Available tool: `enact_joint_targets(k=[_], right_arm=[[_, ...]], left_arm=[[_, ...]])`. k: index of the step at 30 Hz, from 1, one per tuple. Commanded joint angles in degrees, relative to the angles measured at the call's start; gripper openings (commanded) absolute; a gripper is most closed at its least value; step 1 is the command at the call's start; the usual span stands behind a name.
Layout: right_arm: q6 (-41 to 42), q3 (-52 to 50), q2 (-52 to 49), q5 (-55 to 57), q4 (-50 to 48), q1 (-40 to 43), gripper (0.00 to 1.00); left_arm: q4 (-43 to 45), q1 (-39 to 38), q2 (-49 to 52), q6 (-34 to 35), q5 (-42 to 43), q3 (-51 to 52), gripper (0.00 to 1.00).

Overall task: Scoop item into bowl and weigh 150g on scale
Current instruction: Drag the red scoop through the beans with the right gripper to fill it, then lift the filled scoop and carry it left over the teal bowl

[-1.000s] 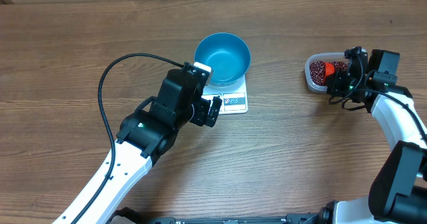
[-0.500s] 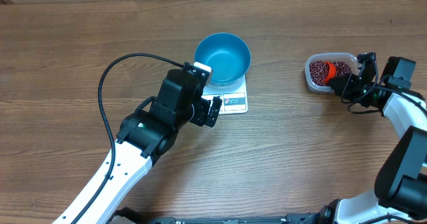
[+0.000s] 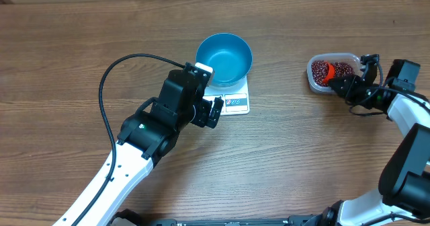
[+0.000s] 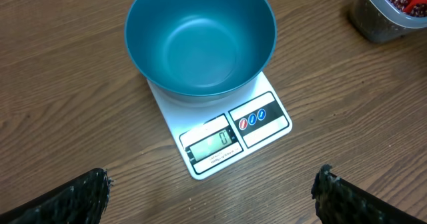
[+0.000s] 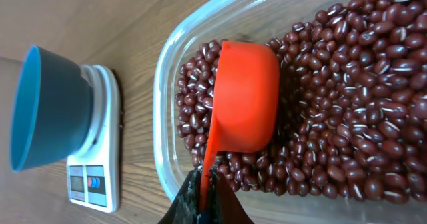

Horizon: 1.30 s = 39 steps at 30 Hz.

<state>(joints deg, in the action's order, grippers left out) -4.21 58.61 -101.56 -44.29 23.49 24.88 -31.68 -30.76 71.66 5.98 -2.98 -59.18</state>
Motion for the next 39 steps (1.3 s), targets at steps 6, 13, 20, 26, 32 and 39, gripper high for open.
enact_joint_targets(k=[6, 13, 20, 26, 32, 39], right_arm=[[2.5, 0.6, -0.3, -11.3, 0.0, 6.3, 0.04], [2.7, 0.6, -0.3, -14.4, 1.6, 9.7, 0.04], [2.7, 0.6, -0.3, -22.0, 1.8, 11.2, 0.04], [2.7, 0.6, -0.3, -28.1, 1.9, 11.3, 0.04], [2.9, 0.6, -0.3, -33.7, 2.7, 11.0, 0.04], [4.7, 0.6, -0.3, -36.2, 2.9, 9.5, 0.04]], left_arm=[[0.2, 0.0, 0.2, -0.7, 0.7, 0.1, 1.0], [0.2, 0.0, 0.2, -0.7, 0.7, 0.1, 0.99], [0.2, 0.0, 0.2, -0.7, 0.7, 0.1, 1.0], [0.2, 0.0, 0.2, -0.7, 0.7, 0.1, 0.99], [0.2, 0.0, 0.2, -0.7, 0.7, 0.1, 0.99], [0.2, 0.0, 0.2, -0.7, 0.7, 0.1, 0.99]])
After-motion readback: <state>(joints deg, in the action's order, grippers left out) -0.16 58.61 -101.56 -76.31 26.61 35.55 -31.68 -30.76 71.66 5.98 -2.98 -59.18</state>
